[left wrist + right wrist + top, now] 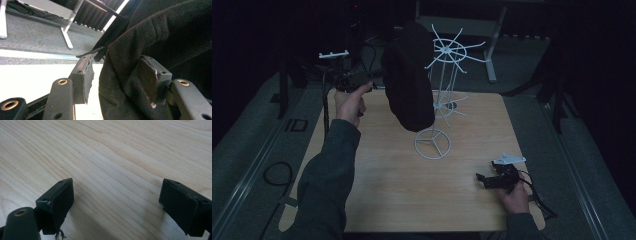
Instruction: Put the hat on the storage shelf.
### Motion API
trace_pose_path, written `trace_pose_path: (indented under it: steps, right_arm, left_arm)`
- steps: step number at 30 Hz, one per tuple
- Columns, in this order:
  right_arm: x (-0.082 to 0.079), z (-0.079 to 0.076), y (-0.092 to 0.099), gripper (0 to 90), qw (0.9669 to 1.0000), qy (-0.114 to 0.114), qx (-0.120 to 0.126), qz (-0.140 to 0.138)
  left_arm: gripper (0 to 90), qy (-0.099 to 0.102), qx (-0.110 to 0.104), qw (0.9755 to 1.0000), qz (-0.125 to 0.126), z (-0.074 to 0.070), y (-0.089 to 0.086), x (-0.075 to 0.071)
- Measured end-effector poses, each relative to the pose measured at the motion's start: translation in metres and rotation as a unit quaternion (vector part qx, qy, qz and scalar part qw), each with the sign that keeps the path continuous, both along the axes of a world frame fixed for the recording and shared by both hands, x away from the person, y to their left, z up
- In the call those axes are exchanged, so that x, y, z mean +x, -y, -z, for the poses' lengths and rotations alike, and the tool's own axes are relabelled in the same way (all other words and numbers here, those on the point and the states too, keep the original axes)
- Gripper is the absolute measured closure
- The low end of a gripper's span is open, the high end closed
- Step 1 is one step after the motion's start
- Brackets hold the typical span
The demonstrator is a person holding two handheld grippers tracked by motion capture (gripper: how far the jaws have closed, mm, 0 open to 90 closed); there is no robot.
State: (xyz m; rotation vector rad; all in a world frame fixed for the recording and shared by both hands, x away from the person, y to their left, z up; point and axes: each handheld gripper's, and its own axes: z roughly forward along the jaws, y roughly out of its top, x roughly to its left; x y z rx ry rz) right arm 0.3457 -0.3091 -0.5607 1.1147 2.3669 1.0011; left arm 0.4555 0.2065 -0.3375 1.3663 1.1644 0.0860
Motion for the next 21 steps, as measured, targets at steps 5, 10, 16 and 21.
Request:
trace_pose_path:
  steps: [5, 10, 16, 21]
  right_arm:
    - [0.000, 0.000, 0.000, 12.3, 1.0000, 0.000, 0.000, 0.000]
    - [0.000, 0.000, 0.000, 12.3, 1.0000, 0.000, 0.000, 0.000]
    - [0.000, 0.000, 0.000, 12.3, 1.0000, 0.000, 0.000, 0.000]
    - [0.000, 0.000, 0.000, 12.3, 1.0000, 0.000, 0.000, 0.000]
  left_arm:
    - [45.5, 0.002, 0.002, 1.0000, 0.000, -0.001, -0.002, -0.001]
    - [42.9, 0.004, 0.015, 0.9999, -0.004, -0.002, -0.004, -0.004]
    - [39.9, 0.012, 0.030, 0.9994, -0.008, -0.005, -0.006, -0.008]
    - [38.7, 0.019, 0.044, 0.9988, -0.009, -0.007, -0.008, -0.012]
